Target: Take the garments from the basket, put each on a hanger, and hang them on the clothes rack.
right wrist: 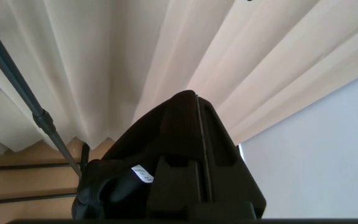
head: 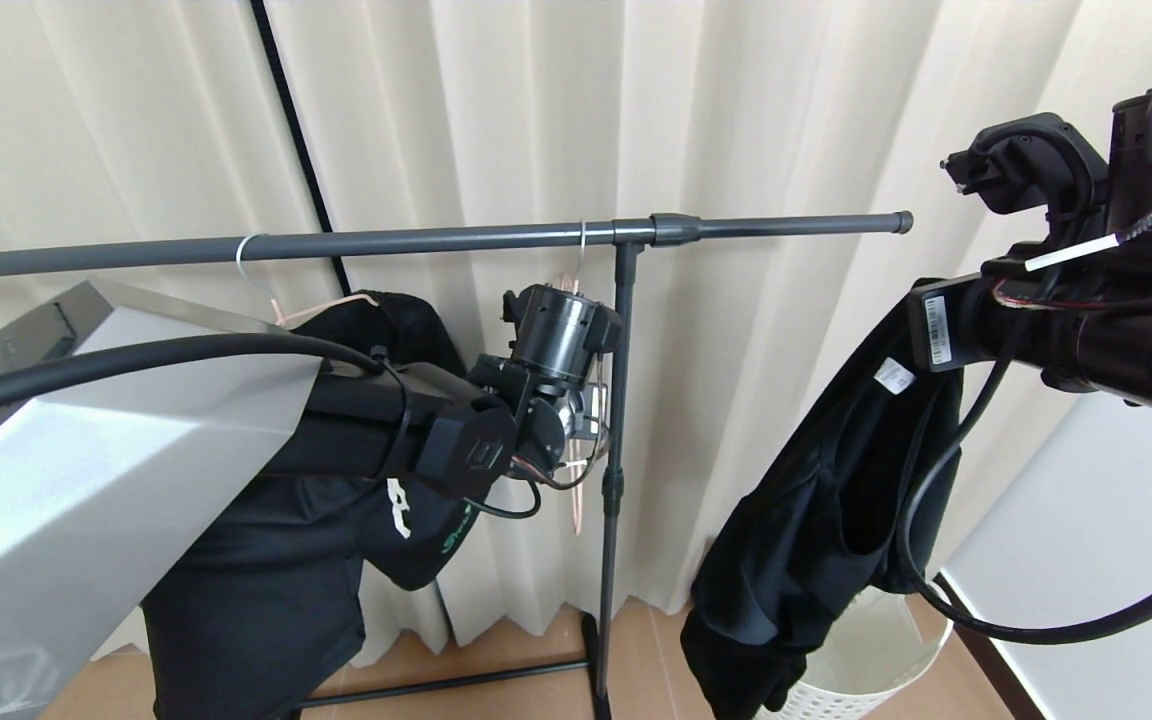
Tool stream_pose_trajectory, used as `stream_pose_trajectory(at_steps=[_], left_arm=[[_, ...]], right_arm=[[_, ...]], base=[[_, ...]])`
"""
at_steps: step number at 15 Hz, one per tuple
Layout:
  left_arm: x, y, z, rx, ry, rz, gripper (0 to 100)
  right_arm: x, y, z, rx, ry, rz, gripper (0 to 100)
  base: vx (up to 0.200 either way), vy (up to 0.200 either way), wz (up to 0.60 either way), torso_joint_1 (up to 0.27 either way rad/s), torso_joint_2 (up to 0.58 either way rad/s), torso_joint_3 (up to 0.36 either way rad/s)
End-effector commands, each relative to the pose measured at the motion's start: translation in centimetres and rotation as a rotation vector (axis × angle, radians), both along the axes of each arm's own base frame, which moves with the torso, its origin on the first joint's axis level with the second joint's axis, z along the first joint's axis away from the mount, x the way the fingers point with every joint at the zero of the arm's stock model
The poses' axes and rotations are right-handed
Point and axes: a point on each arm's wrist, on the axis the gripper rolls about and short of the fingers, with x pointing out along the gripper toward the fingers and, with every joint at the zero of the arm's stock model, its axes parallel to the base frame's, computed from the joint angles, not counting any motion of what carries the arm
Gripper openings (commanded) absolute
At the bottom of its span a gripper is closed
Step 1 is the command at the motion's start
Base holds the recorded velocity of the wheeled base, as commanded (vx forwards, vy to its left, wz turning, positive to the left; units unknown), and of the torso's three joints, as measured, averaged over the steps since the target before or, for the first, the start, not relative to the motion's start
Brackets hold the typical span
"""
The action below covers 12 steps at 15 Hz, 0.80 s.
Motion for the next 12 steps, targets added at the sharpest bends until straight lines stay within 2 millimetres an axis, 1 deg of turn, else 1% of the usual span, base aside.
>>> stream_pose_trajectory(at_steps=[1, 4, 5, 6, 7, 8, 9, 10, 11, 12], left_arm=[[-0.2, 0.2, 0.6, -0.007, -0.009, 0.002, 0], [-0.9, 0.9, 1.3, -0.008, -0.011, 0.005, 0], [-1.4, 1.4, 1.8, -0.01, -0.015, 0.008, 0], [-2.2, 1.9, 2.5, -0.009, -0.018, 0.005, 0], [-3.3, 2.5, 3.3, -0.011, -0.024, -0.003, 0], [-4.4, 3.1, 4.0, -0.01, -0.028, -0.011, 0], [-5.8, 3.6, 4.7, -0.012, -0.032, -0.034, 0], [-6.8, 4.2, 5.1, -0.011, -0.032, -0.043, 0], [-7.2, 4.4, 5.3, -0.009, -0.034, -0.047, 0], [-8.3, 4.9, 5.6, -0.012, -0.037, -0.061, 0]], right_arm=[[0.0, 0.0, 0.0, 0.0, 0.0, 0.001, 0], [0.0, 0.0, 0.0, 0.0, 0.0, 0.001, 0], [0.0, 0.0, 0.0, 0.0, -0.001, 0.001, 0], [-0.1, 0.0, 0.1, 0.006, -0.005, 0.002, 0], [-1.2, -0.6, 1.2, 0.021, -0.034, 0.011, 0], [-2.1, -0.6, 1.8, 0.032, -0.052, 0.036, 0], [-2.9, -0.7, 2.2, 0.041, -0.062, 0.06, 0], [-3.4, -0.8, 2.5, 0.047, -0.071, 0.068, 0], [-3.5, -0.7, 2.5, 0.047, -0.072, 0.074, 0], [-3.9, -0.4, 2.4, 0.048, -0.07, 0.096, 0]], base=[[0.0, 0.0, 0.0, 0.0, 0.0, 0.0], [0.0, 0.0, 0.0, 0.0, 0.0, 0.0], [0.0, 0.0, 0.0, 0.0, 0.0, 0.0], [0.0, 0.0, 0.0, 0.0, 0.0, 0.0], [0.0, 0.0, 0.0, 0.0, 0.0, 0.0], [0.0, 0.0, 0.0, 0.0, 0.0, 0.0], [0.0, 0.0, 0.0, 0.0, 0.0, 0.0], [0.0, 0.0, 0.0, 0.0, 0.0, 0.0], [0.0, 0.0, 0.0, 0.0, 0.0, 0.0], [0.0, 0.0, 0.0, 0.0, 0.0, 0.0]])
